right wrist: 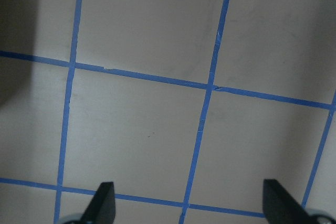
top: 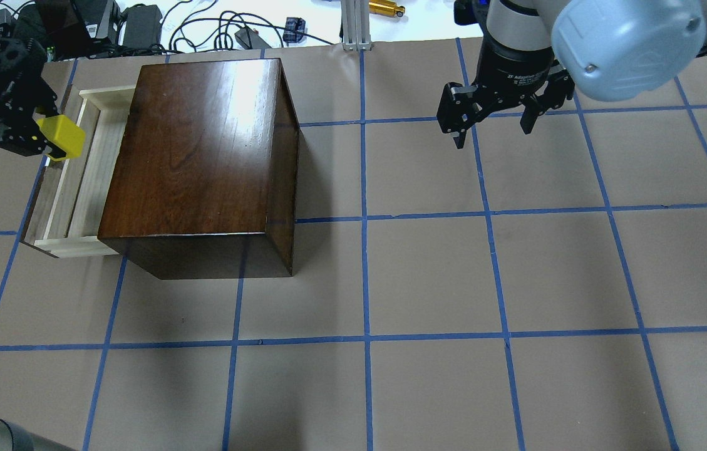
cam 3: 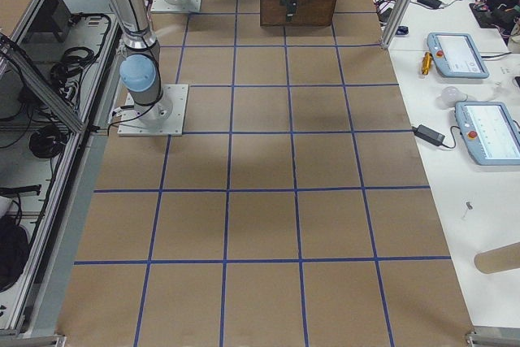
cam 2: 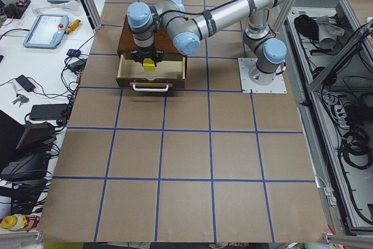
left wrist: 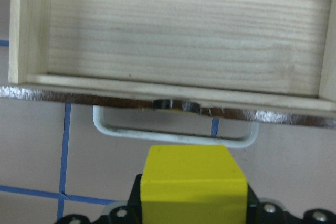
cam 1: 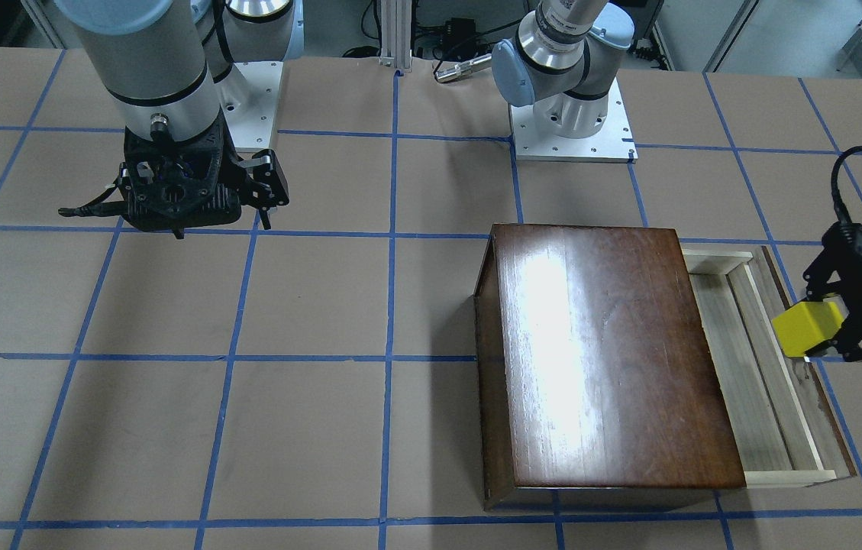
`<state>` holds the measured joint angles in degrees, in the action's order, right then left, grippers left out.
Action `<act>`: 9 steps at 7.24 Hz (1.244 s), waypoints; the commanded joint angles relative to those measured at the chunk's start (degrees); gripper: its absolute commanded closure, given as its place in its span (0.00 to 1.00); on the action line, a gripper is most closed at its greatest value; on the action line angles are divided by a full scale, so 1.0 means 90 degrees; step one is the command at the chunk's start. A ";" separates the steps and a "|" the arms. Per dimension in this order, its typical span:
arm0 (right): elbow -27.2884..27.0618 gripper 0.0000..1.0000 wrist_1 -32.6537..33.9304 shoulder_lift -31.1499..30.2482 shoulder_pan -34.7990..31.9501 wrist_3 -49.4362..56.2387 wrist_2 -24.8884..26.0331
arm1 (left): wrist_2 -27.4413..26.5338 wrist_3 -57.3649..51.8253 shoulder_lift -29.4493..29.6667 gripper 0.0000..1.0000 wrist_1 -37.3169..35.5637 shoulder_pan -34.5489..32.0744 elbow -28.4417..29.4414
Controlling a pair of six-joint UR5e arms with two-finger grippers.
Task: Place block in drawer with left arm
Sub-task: 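Lift the yellow cube and carry it over the open drawer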
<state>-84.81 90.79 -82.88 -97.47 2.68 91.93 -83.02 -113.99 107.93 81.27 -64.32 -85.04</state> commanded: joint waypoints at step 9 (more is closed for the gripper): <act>0.0000 0.00 0.0000 0.0000 0.0000 0.0005 -0.0010 | -0.0062 0.1089 -0.1012 0.00 0.0721 -0.0119 -0.0513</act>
<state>-84.81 90.79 -82.88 -97.47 2.65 91.92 -83.36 -108.56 102.57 83.48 -65.35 -90.17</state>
